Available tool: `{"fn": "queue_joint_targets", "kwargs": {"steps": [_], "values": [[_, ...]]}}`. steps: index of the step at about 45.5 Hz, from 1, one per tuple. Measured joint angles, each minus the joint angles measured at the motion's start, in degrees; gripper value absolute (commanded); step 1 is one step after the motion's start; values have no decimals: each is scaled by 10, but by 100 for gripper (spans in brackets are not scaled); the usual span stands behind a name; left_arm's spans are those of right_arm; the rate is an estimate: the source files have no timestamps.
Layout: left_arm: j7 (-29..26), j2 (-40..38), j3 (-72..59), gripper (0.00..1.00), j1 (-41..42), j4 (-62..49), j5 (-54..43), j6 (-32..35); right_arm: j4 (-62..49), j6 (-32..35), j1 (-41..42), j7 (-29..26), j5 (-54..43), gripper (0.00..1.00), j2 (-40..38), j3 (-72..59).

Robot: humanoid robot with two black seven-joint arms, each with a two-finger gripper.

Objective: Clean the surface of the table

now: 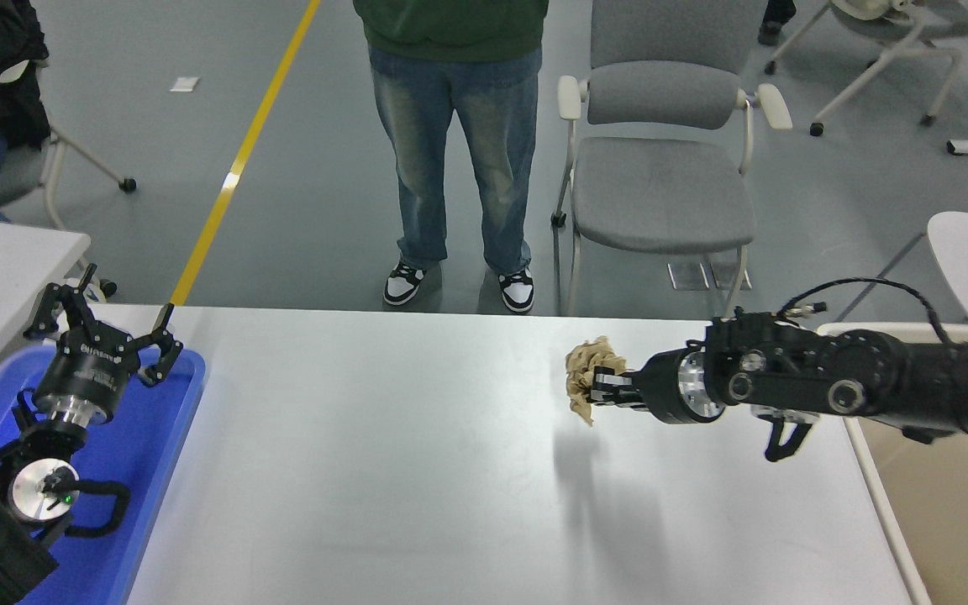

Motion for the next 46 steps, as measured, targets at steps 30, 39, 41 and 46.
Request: {"fn": "queue_joint_targets", "kwargs": {"steps": [30,39,41,46], "values": [[0,0,0,100,0,0,0,0,41,172,98,0,-55,0,-285,7],[0,0,-1,100,0,0,0,0,39,189,108,0,-65,0,-308,7],[0,0,-1,100,0,0,0,0,36,191,108,-1,-67,0,-310,7],[0,0,-1,100,0,0,0,0,16,194,104,-1,-69,0,-312,7]]}}
